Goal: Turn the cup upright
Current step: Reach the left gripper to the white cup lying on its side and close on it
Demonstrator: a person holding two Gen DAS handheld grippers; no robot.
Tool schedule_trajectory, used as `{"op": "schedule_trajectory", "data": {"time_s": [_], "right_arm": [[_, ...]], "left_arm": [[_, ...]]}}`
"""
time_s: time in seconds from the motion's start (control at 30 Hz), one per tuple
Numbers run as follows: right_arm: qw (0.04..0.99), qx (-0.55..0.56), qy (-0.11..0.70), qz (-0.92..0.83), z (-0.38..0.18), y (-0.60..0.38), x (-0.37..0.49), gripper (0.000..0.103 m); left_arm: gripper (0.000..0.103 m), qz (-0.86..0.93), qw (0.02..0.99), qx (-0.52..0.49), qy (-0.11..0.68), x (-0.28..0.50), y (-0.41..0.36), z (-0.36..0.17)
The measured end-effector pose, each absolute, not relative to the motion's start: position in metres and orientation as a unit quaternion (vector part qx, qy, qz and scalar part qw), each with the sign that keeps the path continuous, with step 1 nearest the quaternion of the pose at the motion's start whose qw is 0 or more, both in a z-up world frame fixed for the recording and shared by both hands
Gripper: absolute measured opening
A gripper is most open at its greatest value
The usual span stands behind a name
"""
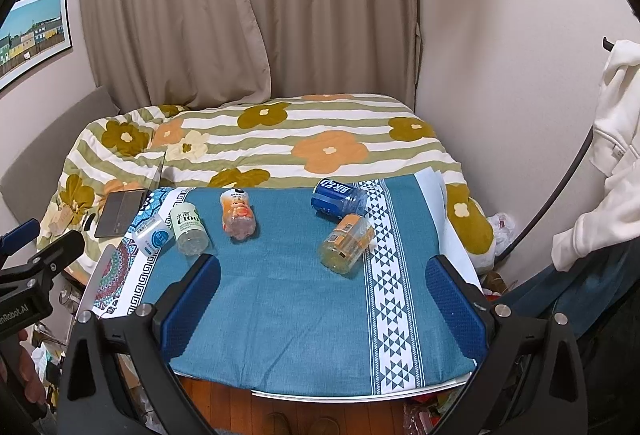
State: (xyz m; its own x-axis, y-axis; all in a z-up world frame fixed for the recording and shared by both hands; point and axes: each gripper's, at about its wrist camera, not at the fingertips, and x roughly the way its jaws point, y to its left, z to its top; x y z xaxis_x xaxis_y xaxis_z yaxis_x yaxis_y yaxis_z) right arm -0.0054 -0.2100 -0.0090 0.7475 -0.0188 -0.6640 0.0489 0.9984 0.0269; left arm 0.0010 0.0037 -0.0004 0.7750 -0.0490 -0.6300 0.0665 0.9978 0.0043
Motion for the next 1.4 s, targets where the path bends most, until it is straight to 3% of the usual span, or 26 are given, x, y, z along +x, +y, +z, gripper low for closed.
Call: {"op": "schedule_trajectory", "data": {"time_s": [0.73, 1.4], "right_arm": [[0.922, 0.004, 0.383, 0.057, -0.015, -0.204, 0.009, 0.102], [0.884, 0.040, 0.460, 0.073, -0.075, -0.117, 0.102, 0.102]], "left_arm": [[0.103, 0.023, 0.925, 0.024, 0.379, 0.010, 0.009, -0.004], [0.103, -0.052, 0.880, 0.070, 0.467, 0.139, 0.094, -0.076]]}}
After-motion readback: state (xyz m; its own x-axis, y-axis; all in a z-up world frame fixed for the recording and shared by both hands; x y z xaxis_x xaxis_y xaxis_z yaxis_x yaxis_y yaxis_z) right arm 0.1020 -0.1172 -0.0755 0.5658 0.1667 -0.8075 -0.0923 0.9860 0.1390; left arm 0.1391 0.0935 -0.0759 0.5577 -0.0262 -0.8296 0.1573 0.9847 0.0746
